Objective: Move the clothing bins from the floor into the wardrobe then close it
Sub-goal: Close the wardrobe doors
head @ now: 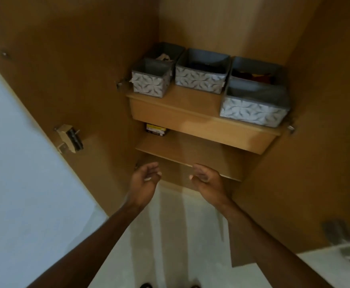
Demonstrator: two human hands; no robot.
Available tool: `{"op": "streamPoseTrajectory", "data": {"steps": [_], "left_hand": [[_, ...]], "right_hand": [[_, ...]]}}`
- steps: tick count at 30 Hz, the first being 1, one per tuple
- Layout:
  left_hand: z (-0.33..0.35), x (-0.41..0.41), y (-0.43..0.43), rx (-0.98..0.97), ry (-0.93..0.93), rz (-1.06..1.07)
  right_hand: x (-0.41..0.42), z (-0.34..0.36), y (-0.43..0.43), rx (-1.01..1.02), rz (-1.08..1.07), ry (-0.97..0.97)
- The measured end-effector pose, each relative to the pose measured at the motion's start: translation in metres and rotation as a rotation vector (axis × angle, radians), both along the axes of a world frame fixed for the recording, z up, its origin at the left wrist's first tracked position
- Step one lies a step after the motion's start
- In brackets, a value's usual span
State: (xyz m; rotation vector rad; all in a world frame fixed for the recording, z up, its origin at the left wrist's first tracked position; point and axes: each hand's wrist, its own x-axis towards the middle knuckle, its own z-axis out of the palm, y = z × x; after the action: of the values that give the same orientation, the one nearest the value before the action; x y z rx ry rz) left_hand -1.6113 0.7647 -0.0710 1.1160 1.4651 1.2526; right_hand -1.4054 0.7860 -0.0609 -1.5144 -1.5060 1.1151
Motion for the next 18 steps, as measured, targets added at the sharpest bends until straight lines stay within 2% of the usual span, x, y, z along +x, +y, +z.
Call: {"op": "streamPoseTrajectory", "data": {"steps": [4,9,14,18], "left_hand": [[0.007,0.063,-0.021,0.041,-0.033,-0.070],[0.002,0.158,-0.060,0.046,-0.036,-0.168],[0.015,0.256,-0.100,0.074,-0.078,-0.281],[0.043,0.330,-0.114,0.148,-0.076,-0.344]], "right_hand": [[0.056,0.013,-0.045,-0.011,-0.111,0.017],[0.150,0.027,-0.111,-0.003,-0.132,0.011],[0.252,0.037,-0.170,0.042,-0.220,-0.116],[0.322,0.056,-0.209,0.180,-0.339,-0.231]]}}
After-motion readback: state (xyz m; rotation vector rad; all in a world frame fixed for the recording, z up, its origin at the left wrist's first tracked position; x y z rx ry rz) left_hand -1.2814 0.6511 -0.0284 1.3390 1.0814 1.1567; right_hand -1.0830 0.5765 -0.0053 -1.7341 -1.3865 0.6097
